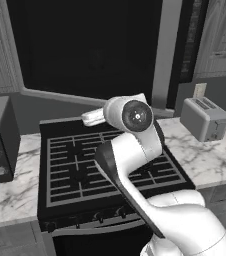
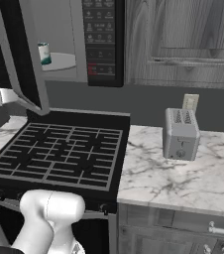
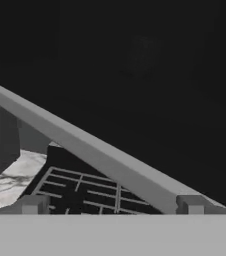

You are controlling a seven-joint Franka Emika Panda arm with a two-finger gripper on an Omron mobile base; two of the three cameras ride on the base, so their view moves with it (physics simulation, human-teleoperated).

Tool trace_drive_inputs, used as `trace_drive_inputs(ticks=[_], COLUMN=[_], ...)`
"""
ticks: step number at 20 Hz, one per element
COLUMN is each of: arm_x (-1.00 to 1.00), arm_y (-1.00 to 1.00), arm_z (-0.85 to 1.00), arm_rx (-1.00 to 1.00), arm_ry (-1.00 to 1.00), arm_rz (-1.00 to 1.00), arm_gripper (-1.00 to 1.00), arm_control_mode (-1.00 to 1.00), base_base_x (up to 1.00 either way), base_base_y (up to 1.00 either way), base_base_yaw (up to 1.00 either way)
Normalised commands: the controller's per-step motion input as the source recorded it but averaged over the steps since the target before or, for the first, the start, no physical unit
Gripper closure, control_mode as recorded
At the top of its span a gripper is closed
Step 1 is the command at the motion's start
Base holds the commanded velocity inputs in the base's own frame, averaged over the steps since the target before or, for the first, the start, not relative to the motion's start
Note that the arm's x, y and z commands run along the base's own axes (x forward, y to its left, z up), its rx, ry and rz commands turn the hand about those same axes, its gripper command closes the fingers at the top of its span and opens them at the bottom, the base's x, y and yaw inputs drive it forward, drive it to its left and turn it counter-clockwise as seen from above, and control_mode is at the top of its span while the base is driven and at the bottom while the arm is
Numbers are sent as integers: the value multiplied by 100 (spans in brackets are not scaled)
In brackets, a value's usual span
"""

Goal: Place the microwavable item in the microwave. Then, close the microwave door and press the start button.

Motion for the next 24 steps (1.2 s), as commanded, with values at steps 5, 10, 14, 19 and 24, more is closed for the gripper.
trace_drive_inputs(ticks=[5,10,14,19,24], arm_x=[78,64,62,58,54], arm_y=[0,0,0,0,0], arm_z=[23,28,4,0,0], arm_rx=[-1,-3,-4,-4,-4], arm_ry=[7,9,5,0,-3], arm_rz=[13,8,11,13,14], arm_gripper=[-100,-100,-100,-100,-100], arm_control_mode=[-100,-100,-100,-100,-100], base_base_x=[0,0,0,0,0], base_base_y=[0,0,0,0,0], base_base_yaw=[0,0,0,0,0])
